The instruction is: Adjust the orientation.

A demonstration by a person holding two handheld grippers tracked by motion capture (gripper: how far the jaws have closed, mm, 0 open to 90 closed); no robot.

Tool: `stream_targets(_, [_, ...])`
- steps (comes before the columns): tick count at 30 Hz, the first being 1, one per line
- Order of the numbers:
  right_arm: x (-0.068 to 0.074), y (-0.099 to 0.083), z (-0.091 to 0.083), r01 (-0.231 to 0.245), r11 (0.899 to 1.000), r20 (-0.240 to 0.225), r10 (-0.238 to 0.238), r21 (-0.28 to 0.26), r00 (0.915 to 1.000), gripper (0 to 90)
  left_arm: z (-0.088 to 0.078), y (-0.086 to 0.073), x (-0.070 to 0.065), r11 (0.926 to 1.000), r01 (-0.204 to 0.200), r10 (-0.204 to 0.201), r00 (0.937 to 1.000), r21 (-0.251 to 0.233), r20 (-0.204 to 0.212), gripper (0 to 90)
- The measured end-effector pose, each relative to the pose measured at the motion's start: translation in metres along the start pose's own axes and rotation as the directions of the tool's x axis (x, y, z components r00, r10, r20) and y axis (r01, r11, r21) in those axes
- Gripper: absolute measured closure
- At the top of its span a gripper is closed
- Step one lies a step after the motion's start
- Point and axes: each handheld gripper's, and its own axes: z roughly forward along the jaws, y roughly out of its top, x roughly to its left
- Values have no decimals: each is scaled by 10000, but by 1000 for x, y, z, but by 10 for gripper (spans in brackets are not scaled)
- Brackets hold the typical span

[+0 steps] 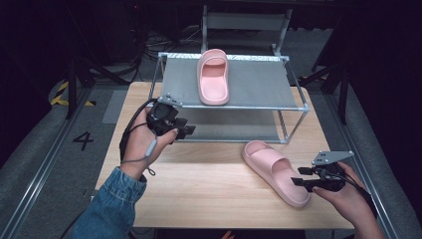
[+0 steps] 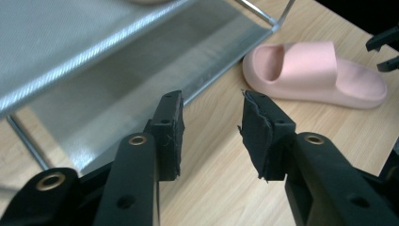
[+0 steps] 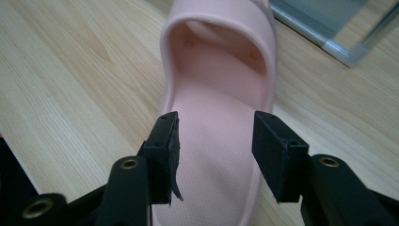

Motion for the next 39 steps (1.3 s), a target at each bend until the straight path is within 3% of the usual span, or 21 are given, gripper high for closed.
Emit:
stream_targets(5, [5,10,10,232,9996,-204,-228,166,9995,510,-6,-22,1,9991,131,-127,9999,402,-88,537])
stream_targets(12, [15,22,24,289,9991,-379,-277,313,9989,490,-8,-44,7,9978,415,-407,9990,516,-178,494])
stream_targets(17, [21,26,36,367,9983,-385,-350,448,9986,489,-2,-68,15,9949,682,-659,9973,744,-330,463])
stream_targets(21, [23,26,40,308,9979,-362,-287,571,9989,489,2,-76,19,9940,597,-561,9976,919,-408,435])
stream_targets(25, [27,27,46,271,9976,-358,-248,634,9990,493,6,-88,25,9917,756,-718,9966,1039,-398,422])
stream_targets(28, [28,30,50,237,9972,-362,-211,714,9991,514,9,-97,30,9888,659,-599,9970,1336,-480,389])
stream_targets(30, [28,32,55,213,9976,-393,-188,658,9991,546,11,-100,34,9831,569,-479,9973,1739,-551,381])
stream_targets(33, [27,32,60,192,9959,-316,-164,889,9994,580,14,-102,36,9816,642,-528,9963,1796,-672,362])
stream_targets(39, [29,35,66,280,9952,-96,-272,938,9996,669,17,-107,38,9786,707,-630,9969,1930,-462,346])
